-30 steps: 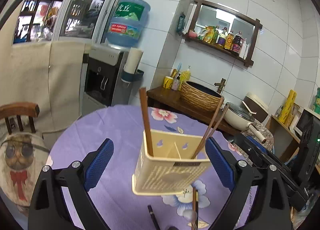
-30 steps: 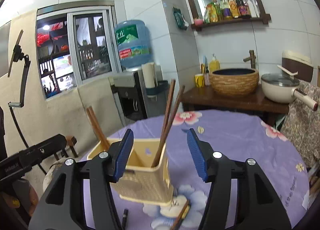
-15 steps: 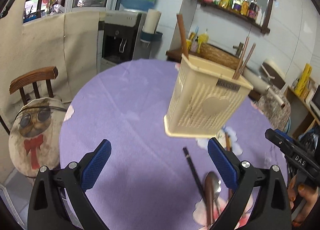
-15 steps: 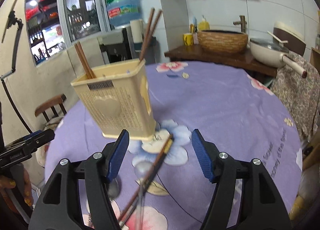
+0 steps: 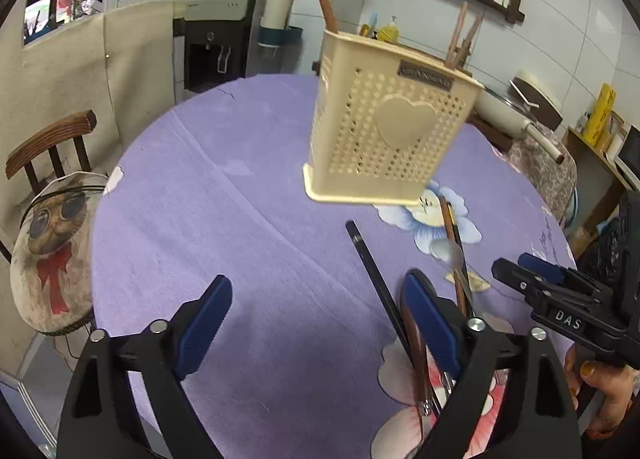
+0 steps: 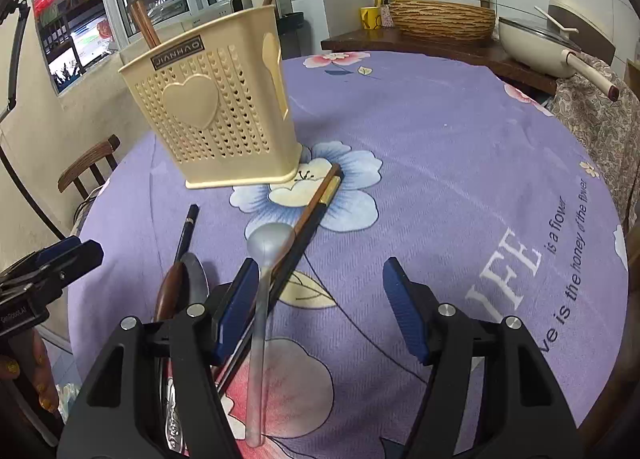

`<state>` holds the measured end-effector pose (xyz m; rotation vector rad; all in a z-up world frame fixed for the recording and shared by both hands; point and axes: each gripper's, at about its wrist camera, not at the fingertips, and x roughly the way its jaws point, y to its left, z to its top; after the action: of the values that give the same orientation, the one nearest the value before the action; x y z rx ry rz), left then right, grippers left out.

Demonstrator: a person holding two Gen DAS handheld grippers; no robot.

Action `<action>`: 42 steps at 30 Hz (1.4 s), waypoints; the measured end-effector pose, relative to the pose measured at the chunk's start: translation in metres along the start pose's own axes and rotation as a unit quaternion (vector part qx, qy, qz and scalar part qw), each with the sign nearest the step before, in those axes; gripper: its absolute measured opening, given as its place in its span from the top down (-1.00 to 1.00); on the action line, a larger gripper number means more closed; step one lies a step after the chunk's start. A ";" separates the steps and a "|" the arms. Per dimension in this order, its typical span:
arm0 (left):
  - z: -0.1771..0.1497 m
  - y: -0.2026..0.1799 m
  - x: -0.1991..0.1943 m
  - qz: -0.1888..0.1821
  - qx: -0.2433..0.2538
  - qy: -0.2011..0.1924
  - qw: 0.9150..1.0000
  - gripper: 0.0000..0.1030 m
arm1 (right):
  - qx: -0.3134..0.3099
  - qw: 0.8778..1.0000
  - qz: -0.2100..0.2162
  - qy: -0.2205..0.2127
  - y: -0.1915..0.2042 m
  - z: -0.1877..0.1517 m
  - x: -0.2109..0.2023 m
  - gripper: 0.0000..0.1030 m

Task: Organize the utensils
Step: 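Move both tools down to the spoons lying beside the holder, then close the left gripper on a wooden-handled spoon while the right gripper grasps a metal spoon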

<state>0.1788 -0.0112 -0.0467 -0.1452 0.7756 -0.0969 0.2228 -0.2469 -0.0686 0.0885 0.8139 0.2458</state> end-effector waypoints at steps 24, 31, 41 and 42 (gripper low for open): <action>-0.026 -0.054 0.037 -0.037 0.050 0.098 0.993 0.56 | 0.020 1.000 0.007 0.012 -0.010 -0.010 -0.003 -0.26; -0.020 -0.055 0.043 -0.046 0.040 0.105 0.993 0.68 | 0.013 1.000 0.009 0.017 -0.006 -0.010 0.001 -0.26; -0.013 -0.046 0.047 -0.064 0.013 0.107 0.992 0.69 | -0.011 1.000 0.006 0.024 0.009 -0.008 0.004 -0.26; -0.012 -0.045 0.046 -0.064 0.011 0.104 0.992 0.69 | -0.013 1.000 0.007 0.025 0.010 -0.008 0.005 -0.26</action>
<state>0.2010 -0.0632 -0.0795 -0.1643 0.9732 -0.2447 0.2187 -0.2362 -0.0757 0.0638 0.8608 0.2721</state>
